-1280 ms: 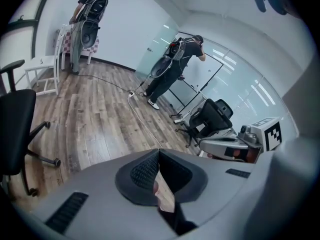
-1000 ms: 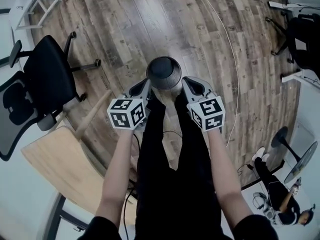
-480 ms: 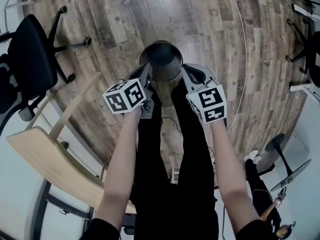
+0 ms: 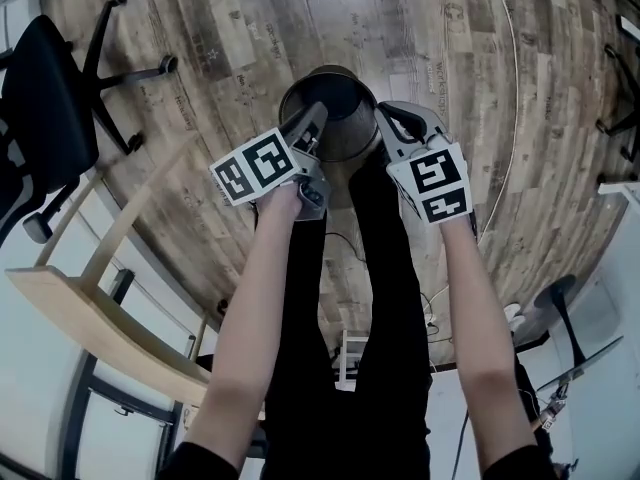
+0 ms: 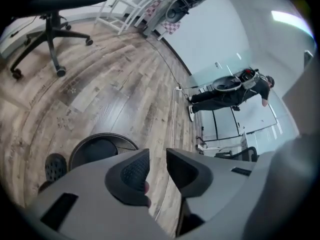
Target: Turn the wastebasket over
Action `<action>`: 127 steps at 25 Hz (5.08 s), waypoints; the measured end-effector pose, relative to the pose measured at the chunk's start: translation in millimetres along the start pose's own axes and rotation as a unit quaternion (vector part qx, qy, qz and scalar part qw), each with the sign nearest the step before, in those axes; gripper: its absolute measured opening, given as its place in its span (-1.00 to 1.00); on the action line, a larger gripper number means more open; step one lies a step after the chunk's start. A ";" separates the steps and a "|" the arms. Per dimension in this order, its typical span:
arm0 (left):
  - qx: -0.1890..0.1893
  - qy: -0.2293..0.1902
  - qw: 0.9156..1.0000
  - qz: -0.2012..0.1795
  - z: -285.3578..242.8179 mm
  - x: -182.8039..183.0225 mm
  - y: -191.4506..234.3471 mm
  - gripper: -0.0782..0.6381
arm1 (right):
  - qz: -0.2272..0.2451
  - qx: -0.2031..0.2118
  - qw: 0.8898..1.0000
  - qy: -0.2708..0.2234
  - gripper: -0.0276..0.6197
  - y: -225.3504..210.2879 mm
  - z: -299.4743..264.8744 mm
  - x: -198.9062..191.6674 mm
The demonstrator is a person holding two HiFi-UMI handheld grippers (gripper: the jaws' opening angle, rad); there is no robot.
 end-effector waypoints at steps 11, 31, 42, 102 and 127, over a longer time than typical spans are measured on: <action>0.004 -0.026 0.986 0.164 -47.7 -9.9 47.5 -0.26 | 0.056 0.018 0.998 0.018 -0.81 -24.1 -52.2 -17.0; 0.077 -0.042 0.955 0.284 -132.3 -26.5 102.1 -0.02 | 0.055 0.026 0.997 0.044 -0.81 -50.9 -99.6 -56.2; 0.069 -0.036 0.956 0.282 -159.5 -16.3 102.4 -0.22 | 0.058 0.028 0.997 0.053 -0.81 -53.9 -104.2 -66.4; -0.002 0.002 0.992 0.125 -10.6 -77.0 95.6 -0.69 | -0.033 -0.022 0.997 0.060 -0.21 -62.5 -119.3 -70.3; -0.003 0.004 0.993 0.114 -27.5 -59.8 167.9 -0.69 | -0.079 0.000 0.993 0.084 -0.08 -74.3 -188.6 -93.4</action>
Point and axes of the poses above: the fingertips, and each gripper's own axes: z backward along the fingers, y to its left, x out of its top, the point moved 3 cm from there along z, backward along the fingers, and after that the axes turned 5 degrees about -z, right-handed, at the moved point
